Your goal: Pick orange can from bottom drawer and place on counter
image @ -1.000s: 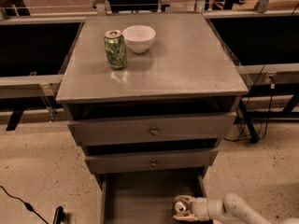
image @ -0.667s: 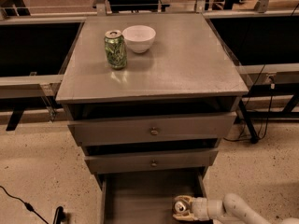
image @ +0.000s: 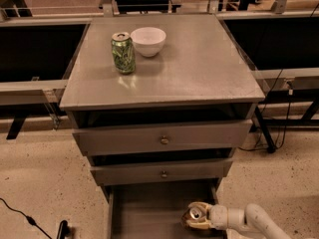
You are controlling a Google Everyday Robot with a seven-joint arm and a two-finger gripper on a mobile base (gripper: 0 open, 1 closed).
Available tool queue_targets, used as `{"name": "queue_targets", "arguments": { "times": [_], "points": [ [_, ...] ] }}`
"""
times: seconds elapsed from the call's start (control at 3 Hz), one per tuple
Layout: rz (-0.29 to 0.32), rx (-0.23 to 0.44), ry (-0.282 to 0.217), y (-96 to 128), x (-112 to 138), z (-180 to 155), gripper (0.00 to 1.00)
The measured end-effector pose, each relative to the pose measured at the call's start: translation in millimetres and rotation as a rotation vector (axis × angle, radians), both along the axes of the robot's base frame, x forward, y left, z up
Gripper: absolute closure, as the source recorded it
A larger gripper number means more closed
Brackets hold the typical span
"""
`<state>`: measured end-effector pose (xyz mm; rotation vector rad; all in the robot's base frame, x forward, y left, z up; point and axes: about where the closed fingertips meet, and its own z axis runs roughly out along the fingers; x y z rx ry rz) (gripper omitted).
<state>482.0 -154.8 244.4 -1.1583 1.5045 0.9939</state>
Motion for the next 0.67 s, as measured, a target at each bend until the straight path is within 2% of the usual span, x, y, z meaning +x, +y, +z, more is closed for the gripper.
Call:
{"name": "queue_targets", "arguments": {
  "times": [0.33, 0.67],
  "points": [
    [0.015, 0.009, -0.012, -14, 3, 53, 1.0],
    [0.057, -0.079, -0.053, -16, -6, 117, 1.0]
  ]
}}
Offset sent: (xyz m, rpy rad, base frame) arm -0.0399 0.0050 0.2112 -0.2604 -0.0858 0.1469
